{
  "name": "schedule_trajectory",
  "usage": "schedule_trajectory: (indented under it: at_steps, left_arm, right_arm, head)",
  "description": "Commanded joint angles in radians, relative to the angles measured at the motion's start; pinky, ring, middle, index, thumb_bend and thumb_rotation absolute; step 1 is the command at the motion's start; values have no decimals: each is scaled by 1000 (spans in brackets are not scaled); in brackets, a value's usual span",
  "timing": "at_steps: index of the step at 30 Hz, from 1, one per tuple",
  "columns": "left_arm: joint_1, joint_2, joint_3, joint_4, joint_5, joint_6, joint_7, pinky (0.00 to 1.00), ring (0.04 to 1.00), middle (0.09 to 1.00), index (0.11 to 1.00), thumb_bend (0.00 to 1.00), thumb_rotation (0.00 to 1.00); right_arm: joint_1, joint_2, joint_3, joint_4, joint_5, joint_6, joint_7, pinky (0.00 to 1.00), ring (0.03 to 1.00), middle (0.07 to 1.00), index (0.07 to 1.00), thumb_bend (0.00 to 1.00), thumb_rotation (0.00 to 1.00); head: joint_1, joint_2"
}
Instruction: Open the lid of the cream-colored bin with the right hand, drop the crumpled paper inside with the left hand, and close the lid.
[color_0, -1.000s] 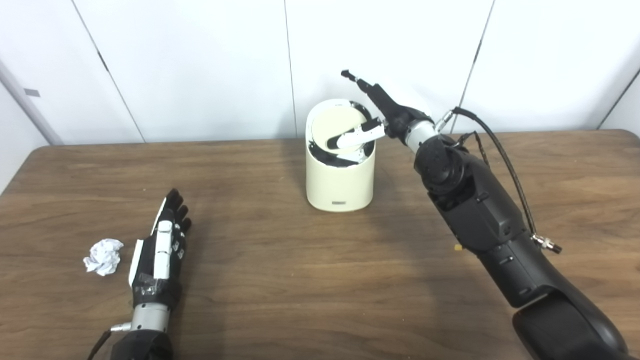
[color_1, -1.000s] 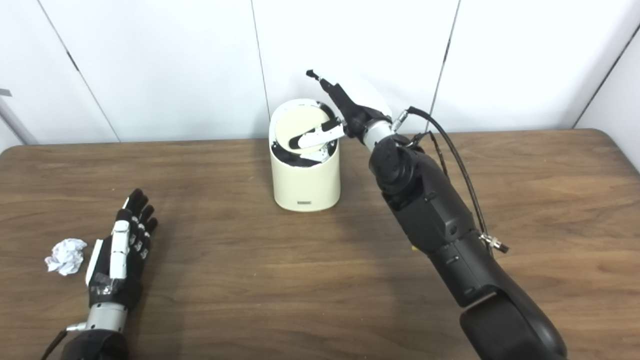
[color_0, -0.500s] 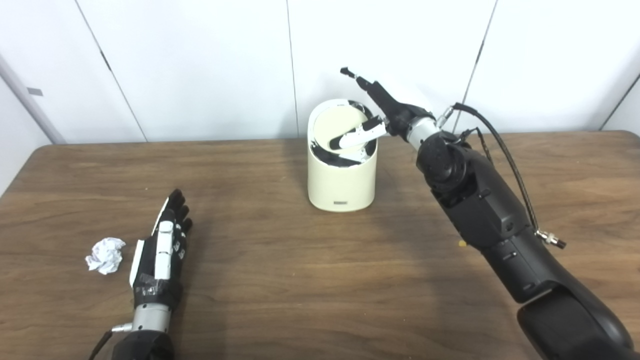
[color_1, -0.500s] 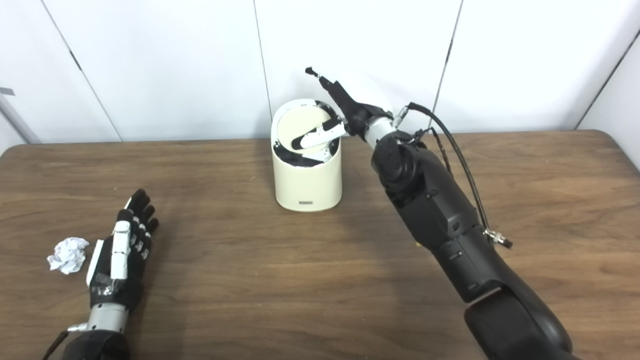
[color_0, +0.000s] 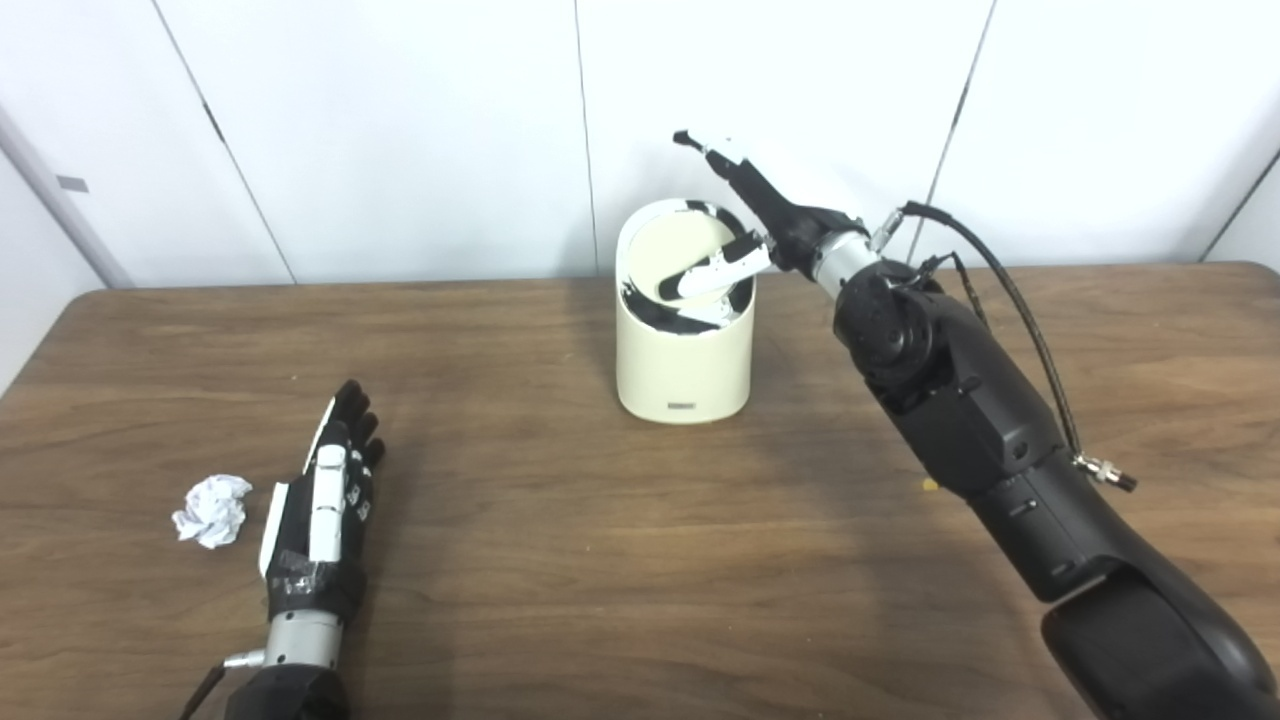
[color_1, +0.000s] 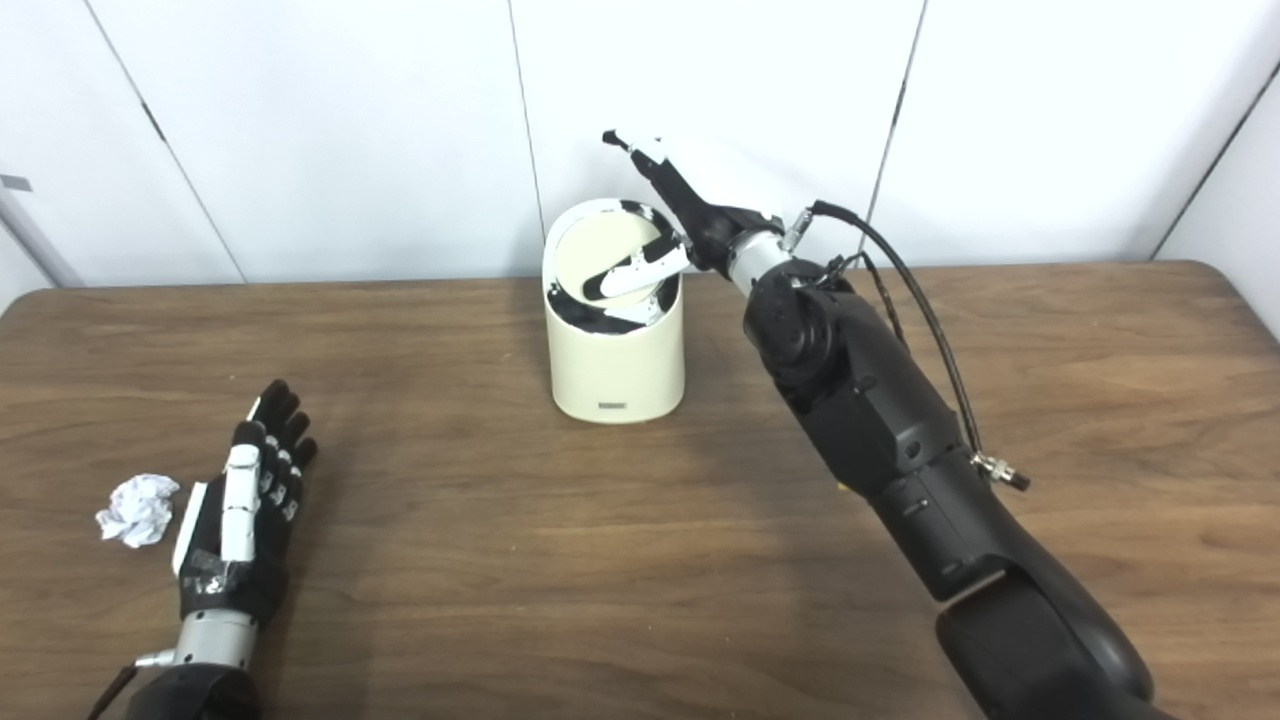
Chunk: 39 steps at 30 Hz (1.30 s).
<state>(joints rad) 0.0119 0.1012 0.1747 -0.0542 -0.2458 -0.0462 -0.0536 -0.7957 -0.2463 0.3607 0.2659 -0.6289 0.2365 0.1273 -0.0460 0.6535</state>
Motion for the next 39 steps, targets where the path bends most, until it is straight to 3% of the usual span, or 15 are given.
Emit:
schedule_trajectory:
  at_steps: [1,9,17,30,39]
  left_arm:
    - [4,-4,-1,-15,-5,-22,-6,1000,1000,999,996,575,872]
    - [3,1,-4,0,-6,-27,-16,1000,1000,1000,1000,554,875]
    - [3,-4,-10,4,11,-24,-8,1000,1000,1000,1000,520,894]
    - [4,4,-10,7,8,-25,-15,1000,1000,1000,1000,532,892]
    - [0,9,-5,13,3,-19,-15,1000,1000,1000,1000,547,884]
  right_arm:
    - [-7,-10,-34,-15,7,17,-7,909,956,939,935,792,322]
    - [-9,21,-103,-45,48,82,-9,831,940,948,946,777,400]
    - [-14,47,-196,-53,147,86,-20,792,885,926,932,765,447]
    - [51,-1,-255,-170,207,172,8,779,894,930,919,717,527]
    - [144,-16,-312,-291,253,231,33,833,891,912,916,670,643]
  head:
    - [0,2]
    - [-3,-2]
    - [-5,-3]
    - [-9,-2]
    - [-8,-6]
